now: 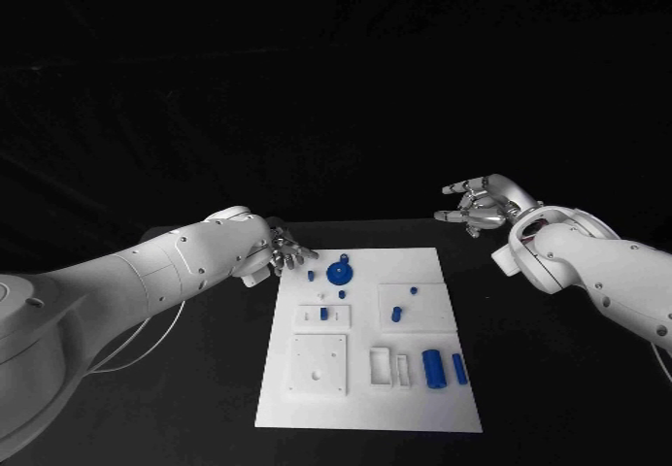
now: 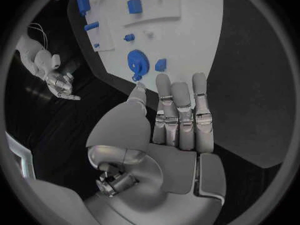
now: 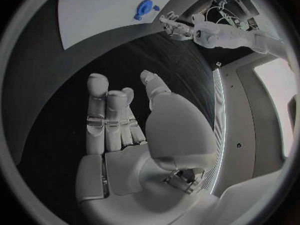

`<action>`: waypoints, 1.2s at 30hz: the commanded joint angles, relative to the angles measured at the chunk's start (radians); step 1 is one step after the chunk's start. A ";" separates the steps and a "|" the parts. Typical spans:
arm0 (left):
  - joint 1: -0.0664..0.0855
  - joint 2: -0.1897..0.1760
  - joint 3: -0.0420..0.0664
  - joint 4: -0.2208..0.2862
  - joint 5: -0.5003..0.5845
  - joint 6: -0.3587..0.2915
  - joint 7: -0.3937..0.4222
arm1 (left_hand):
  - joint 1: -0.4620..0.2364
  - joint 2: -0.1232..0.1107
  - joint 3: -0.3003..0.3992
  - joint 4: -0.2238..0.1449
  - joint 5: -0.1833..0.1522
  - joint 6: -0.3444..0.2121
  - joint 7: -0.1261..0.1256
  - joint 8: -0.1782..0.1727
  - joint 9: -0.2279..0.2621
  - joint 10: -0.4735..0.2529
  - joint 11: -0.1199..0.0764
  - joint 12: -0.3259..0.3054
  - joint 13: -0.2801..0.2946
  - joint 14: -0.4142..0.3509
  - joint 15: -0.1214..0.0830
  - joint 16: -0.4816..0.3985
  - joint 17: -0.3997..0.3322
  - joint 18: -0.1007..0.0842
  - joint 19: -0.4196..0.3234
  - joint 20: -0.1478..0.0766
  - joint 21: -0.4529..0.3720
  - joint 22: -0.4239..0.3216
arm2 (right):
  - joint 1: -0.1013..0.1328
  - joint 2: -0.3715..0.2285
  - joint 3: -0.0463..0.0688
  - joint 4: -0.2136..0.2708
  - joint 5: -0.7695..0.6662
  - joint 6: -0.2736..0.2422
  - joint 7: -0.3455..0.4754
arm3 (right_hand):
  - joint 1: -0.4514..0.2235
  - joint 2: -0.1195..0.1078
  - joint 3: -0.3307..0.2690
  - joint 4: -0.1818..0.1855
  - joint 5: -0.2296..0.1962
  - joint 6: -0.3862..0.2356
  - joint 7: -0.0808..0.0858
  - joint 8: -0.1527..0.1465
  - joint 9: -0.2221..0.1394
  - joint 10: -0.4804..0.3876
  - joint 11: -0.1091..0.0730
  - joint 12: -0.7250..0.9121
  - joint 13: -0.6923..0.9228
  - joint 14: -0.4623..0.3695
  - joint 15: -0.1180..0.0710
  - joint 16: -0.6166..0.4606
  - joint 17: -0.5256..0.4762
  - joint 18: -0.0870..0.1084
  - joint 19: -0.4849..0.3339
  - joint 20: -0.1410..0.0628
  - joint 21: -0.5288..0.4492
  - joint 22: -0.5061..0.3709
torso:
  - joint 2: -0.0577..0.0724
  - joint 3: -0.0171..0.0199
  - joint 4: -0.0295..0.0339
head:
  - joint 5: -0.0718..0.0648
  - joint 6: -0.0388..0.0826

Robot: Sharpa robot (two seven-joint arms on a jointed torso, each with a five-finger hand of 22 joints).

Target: Assemble the parts on the task board

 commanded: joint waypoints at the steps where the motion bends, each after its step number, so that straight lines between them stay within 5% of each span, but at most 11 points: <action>1: -0.002 0.011 -0.001 -0.018 -0.062 0.034 0.039 | -0.008 -0.010 0.008 0.017 -0.002 -0.003 -0.004 -0.005 0.032 -0.008 0.001 0.007 0.002 -0.006 0.001 0.006 -0.002 -0.008 -0.004 0.001 -0.006 0.017 | 0.000 -0.001 0.000 0.004 0.000 0.007 0.004 | -0.001 0.000 -0.001 0.004 0.002 -0.009 -0.001 -0.004 0.000 -0.004 -0.004 0.001 -0.001 -0.004 -0.005 -0.005 -0.002 0.020 0.035 0.001 -0.006 0.042 | 0.009 0.0035 -0.0076 | 0.002 0.002; 9: -0.003 0.025 -0.003 -0.039 -0.080 0.077 0.036 | -0.022 -0.020 0.016 0.038 -0.015 -0.016 0.001 -0.010 0.026 -0.017 0.006 0.005 0.002 -0.013 0.004 0.004 -0.005 -0.008 -0.008 0.004 -0.008 0.017 | 0.000 0.001 0.000 0.007 0.000 0.007 0.004 | -0.001 0.000 -0.001 0.004 0.002 -0.009 -0.001 -0.004 0.000 -0.004 -0.004 0.001 -0.001 -0.004 -0.005 -0.005 -0.002 0.020 0.035 0.001 -0.006 0.042 | 0.014 0.0087 -0.0080 | 0.005 0.002; 26: -0.012 0.032 -0.011 -0.052 -0.080 0.144 0.030 | -0.024 -0.020 0.023 0.046 -0.022 -0.027 0.007 -0.011 -0.035 -0.027 0.009 0.014 0.006 -0.017 0.006 0.013 -0.008 -0.008 -0.009 0.005 -0.007 0.018 | 0.000 0.001 0.001 0.008 0.000 0.007 0.004 | -0.001 -0.001 0.000 0.007 0.002 -0.009 -0.001 -0.004 0.000 -0.004 -0.004 0.001 -0.002 -0.004 -0.005 -0.005 -0.002 0.021 0.035 0.001 -0.006 0.042 | 0.013 0.0058 -0.0086 | 0.005 0.002; 36: -0.015 0.033 -0.012 -0.052 -0.046 0.151 0.030 | -0.027 -0.002 0.007 0.030 -0.021 -0.040 0.018 -0.011 -0.178 -0.033 0.015 0.020 0.007 -0.020 0.009 0.020 -0.012 -0.008 -0.011 0.007 -0.005 0.017 | 0.000 0.004 0.001 0.004 -0.003 0.008 0.003 | 0.003 -0.002 0.000 0.008 0.002 -0.008 -0.002 -0.004 0.000 -0.004 -0.004 0.002 -0.002 -0.003 -0.005 -0.004 -0.001 0.021 0.036 0.001 -0.007 0.042 | 0.014 0.0057 -0.0081 | 0.004 0.000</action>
